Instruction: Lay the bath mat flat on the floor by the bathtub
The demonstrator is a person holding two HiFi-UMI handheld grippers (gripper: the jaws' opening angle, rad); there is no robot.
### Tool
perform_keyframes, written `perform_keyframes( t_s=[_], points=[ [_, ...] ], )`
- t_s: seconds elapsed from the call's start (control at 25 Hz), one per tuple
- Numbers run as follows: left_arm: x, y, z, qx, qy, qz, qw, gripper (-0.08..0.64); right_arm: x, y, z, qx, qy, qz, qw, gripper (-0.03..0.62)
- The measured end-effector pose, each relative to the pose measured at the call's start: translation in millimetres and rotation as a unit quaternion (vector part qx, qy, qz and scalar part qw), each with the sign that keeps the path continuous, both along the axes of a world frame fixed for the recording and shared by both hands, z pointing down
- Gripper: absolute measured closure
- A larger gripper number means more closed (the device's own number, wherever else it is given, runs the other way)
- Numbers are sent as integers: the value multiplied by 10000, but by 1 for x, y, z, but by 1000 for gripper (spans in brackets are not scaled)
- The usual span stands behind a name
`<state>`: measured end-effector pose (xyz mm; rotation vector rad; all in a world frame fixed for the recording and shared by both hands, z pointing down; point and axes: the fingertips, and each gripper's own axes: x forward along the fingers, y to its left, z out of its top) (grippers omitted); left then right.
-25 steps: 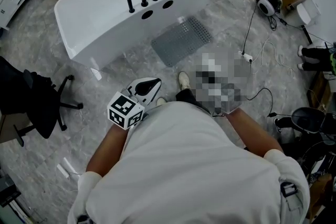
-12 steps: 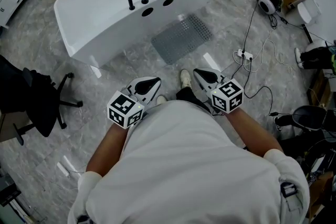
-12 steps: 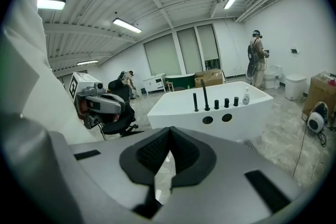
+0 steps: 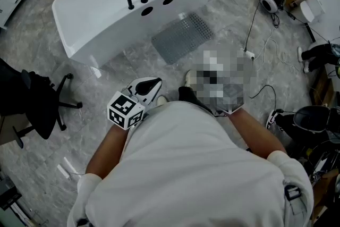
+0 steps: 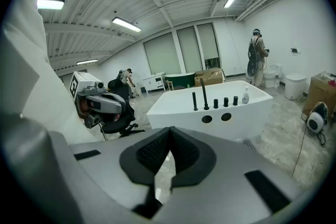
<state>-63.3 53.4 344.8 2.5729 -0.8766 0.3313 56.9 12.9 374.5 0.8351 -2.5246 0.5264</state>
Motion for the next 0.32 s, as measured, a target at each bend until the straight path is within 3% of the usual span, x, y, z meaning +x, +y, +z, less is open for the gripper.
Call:
perform_keyframes(
  t_s=[0.32],
  points=[
    [11, -20, -4, 20, 8, 89, 10000, 541, 11, -17, 0, -23, 51, 37, 10000, 584]
  ],
)
